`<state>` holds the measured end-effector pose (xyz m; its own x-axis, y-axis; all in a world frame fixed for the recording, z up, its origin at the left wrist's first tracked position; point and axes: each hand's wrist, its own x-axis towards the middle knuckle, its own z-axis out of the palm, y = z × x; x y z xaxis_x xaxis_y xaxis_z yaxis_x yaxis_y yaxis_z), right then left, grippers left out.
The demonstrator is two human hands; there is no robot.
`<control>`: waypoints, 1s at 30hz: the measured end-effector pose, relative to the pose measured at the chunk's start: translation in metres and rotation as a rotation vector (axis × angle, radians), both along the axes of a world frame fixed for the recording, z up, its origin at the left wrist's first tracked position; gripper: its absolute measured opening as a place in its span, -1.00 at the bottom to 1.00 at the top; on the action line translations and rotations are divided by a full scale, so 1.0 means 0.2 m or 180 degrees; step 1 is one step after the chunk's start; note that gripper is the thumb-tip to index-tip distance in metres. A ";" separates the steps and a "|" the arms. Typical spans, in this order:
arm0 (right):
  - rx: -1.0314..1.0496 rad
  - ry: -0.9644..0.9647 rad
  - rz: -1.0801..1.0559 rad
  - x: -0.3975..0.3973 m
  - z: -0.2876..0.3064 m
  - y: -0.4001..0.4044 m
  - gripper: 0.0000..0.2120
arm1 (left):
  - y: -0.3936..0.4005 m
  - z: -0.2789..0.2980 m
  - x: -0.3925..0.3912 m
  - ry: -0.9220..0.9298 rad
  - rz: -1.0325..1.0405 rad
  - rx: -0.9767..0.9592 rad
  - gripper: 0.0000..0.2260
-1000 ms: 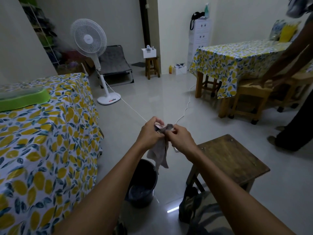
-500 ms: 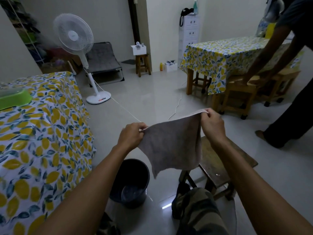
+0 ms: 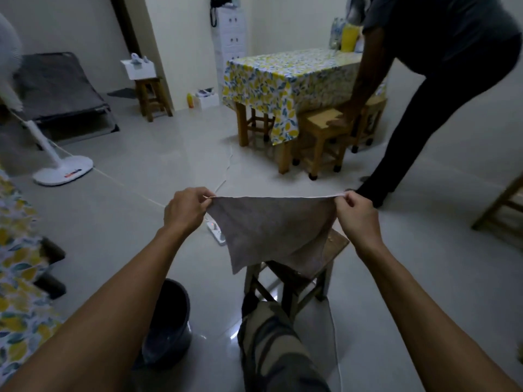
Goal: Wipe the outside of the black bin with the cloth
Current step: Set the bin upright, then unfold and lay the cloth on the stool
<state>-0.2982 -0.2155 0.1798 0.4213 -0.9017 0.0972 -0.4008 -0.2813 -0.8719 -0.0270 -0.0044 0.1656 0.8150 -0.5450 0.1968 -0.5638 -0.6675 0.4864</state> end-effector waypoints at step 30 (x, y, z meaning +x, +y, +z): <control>0.1519 0.0446 -0.0947 0.07 -0.98 -0.58 -0.75 | -1.37 -0.89 0.27 0.0628 -0.0513 0.0079 -0.85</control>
